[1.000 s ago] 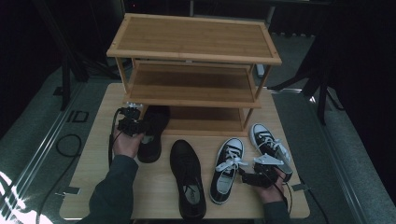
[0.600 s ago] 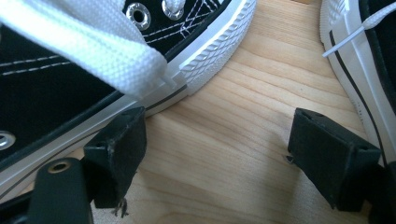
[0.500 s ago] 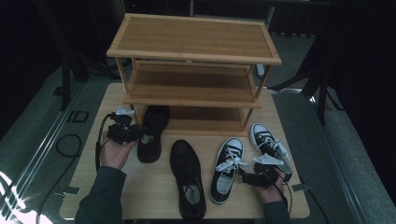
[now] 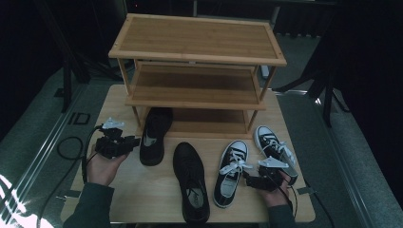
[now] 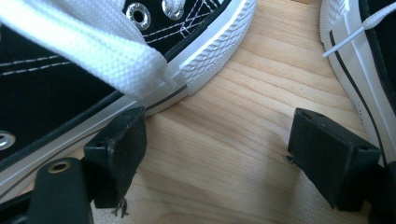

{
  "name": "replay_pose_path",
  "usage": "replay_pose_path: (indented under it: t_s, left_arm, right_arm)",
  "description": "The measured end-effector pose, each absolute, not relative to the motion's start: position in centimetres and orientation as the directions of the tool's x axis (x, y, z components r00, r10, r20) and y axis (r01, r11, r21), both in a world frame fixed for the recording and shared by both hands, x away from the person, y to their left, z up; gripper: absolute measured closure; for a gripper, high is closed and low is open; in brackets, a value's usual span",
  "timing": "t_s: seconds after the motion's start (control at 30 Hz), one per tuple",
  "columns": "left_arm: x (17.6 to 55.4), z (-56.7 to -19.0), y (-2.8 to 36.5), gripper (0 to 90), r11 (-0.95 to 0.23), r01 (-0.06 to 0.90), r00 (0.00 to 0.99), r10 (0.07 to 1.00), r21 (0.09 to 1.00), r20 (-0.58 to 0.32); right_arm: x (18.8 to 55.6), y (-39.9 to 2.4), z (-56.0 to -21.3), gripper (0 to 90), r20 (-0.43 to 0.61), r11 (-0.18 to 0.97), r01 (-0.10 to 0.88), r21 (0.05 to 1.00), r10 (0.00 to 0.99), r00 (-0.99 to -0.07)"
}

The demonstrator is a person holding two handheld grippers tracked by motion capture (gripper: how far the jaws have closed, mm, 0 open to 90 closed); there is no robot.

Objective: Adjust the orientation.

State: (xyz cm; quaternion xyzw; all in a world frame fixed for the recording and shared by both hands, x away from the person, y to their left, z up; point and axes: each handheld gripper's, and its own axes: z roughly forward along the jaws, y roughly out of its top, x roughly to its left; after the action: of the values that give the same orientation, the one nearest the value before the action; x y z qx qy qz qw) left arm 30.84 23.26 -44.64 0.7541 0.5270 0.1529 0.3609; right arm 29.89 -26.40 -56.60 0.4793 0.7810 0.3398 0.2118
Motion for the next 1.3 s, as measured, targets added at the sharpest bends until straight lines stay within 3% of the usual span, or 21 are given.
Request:
replay_pose_path:
  t_s: [0.33, 0.6, 1.3]
  left_arm:
    - [30.2, -46.7, 23.1, 76.5, -0.227, 0.713, 0.419, 0.896, 0.663, -0.144]
    - [29.8, -48.7, 22.8, 89.2, -0.248, 0.734, 0.425, 0.894, 0.633, -0.142]
    - [29.1, -52.7, 20.3, 89.7, -0.307, 0.768, 0.458, 0.877, 0.562, -0.147]
  right_arm:
    - [29.9, -26.4, -56.6, 19.5, -0.006, 0.310, 0.604, 0.734, 0.892, -0.451]
    - [29.9, -26.4, -56.6, 19.5, -0.007, 0.311, 0.603, 0.735, 0.892, -0.452]
    - [29.9, -26.4, -56.6, 19.5, -0.008, 0.313, 0.603, 0.734, 0.891, -0.453]
